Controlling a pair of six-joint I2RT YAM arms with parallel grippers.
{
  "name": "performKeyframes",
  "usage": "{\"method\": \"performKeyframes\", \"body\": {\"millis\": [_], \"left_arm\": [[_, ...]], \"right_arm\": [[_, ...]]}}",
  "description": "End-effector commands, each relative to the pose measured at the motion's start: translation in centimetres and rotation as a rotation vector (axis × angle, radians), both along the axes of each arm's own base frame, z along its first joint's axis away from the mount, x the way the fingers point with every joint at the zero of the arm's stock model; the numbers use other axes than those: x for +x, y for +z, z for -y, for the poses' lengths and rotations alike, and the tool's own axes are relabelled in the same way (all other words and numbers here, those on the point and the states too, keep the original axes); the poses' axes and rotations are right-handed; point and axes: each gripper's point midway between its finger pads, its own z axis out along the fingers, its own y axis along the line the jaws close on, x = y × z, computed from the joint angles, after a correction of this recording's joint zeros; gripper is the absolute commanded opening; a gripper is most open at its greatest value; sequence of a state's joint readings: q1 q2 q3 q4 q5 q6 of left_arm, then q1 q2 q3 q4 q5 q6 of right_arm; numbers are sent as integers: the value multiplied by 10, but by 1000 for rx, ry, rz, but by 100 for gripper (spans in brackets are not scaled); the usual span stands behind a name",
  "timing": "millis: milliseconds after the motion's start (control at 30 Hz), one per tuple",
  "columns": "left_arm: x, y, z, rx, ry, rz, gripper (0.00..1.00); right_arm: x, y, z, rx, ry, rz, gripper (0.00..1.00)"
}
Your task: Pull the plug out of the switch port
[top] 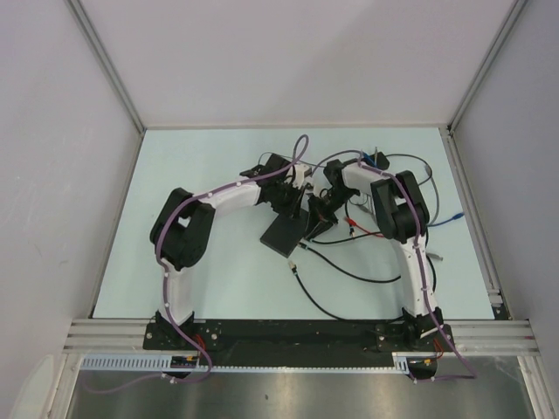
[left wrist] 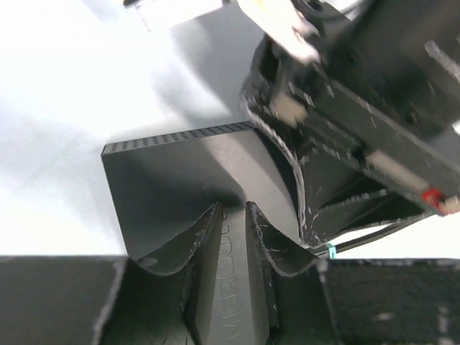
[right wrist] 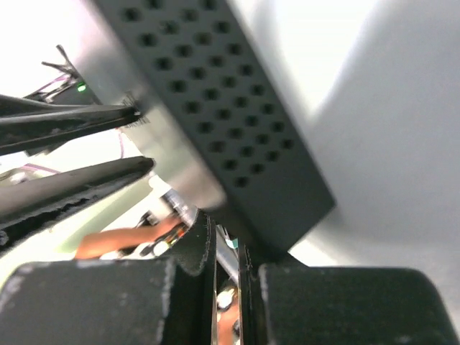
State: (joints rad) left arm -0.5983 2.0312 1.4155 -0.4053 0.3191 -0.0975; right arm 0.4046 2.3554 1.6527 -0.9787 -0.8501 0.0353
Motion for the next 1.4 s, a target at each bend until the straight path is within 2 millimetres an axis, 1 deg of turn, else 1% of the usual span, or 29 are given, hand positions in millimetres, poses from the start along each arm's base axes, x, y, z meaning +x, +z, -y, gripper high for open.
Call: {"method": "performKeyframes", "body": {"millis": [0, 33, 67, 100, 133, 167, 200, 267, 333, 367, 433, 533, 600, 633, 767, 800, 833, 933, 967, 1067, 1100, 1133, 1167, 1200, 1233, 1267, 1300, 1333, 1367], "left_arm": [[-52, -101, -70, 331, 24, -221, 28], [-51, -101, -71, 333, 26, -221, 28], [-50, -101, -71, 332, 25, -221, 28], [-50, -102, -71, 329, 27, -223, 28], [-50, -104, -72, 331, 30, -228, 28], [-48, -104, -72, 328, 31, -226, 27], [-49, -106, -71, 324, 29, -235, 27], [-48, -107, -69, 322, 24, -235, 27], [-46, -108, -68, 322, 24, -235, 27], [-45, -109, -69, 325, 26, -235, 27], [-45, -109, -70, 332, 20, -235, 26], [-44, -105, -70, 329, 12, -218, 26], [-46, -104, -70, 321, 2, -217, 27], [-46, -99, -66, 302, -3, -212, 26], [-40, -82, -55, 252, -31, -178, 28], [-39, -78, -53, 243, -40, -170, 28], [-37, -73, -50, 230, -42, -164, 30], [-31, -55, -42, 194, -80, -120, 35], [-28, -50, -41, 184, -86, -107, 38], [-26, -33, -37, 158, -119, -69, 49], [-24, -25, -38, 165, -129, -37, 51], [-23, -21, -41, 176, -131, -24, 54], [-22, -18, -44, 186, -132, -8, 55], [-17, -10, -48, 206, -133, 31, 57], [-18, -8, -52, 220, -136, 41, 60], [-17, -4, -55, 231, -145, 62, 62], [-15, 0, -61, 257, -139, 88, 63], [-16, 9, -65, 261, -137, 113, 65], [-16, 12, -69, 278, -146, 132, 66]], "right_arm": [[-37, -109, 68, -385, 172, -76, 0], [-43, -106, 67, -370, 177, -81, 0], [-68, -106, 76, -376, 194, -137, 0], [-76, -105, 76, -360, 201, -131, 0], [-83, -95, 71, -315, 203, -125, 0], [-108, -93, 76, -276, 232, -166, 0], [-113, -90, 64, -191, 226, -148, 0], [-107, -80, 52, -92, 214, -58, 0], [-88, -73, 43, -62, 177, 33, 0], [-77, -77, 40, -77, 159, 61, 2], [-90, -90, 44, -119, 194, -19, 3], [-113, -93, 60, -162, 215, -135, 2], [-108, -83, 61, -122, 191, -125, 2], [-99, -78, 60, -107, 172, -94, 2], [-38, -45, 68, -42, 29, 99, 1], [-20, -25, 70, -21, 3, 183, 2], [-2, -13, 72, -7, -18, 244, 2], [46, 30, 95, 18, -100, 419, 3], [66, 43, 105, 9, -120, 484, 6], [117, 67, 153, -75, -235, 599, 10], [131, 67, 178, -122, -294, 614, 12], [140, 63, 192, -166, -324, 616, 15], [156, 66, 212, -252, -368, 647, 24], [163, 66, 229, -285, -407, 653, 32], [168, 66, 234, -291, -419, 659, 39], [173, 74, 235, -269, -418, 673, 61], [173, 78, 233, -254, -412, 672, 65], [170, 87, 229, -234, -402, 678, 78], [169, 95, 220, -191, -381, 696, 78]]}}
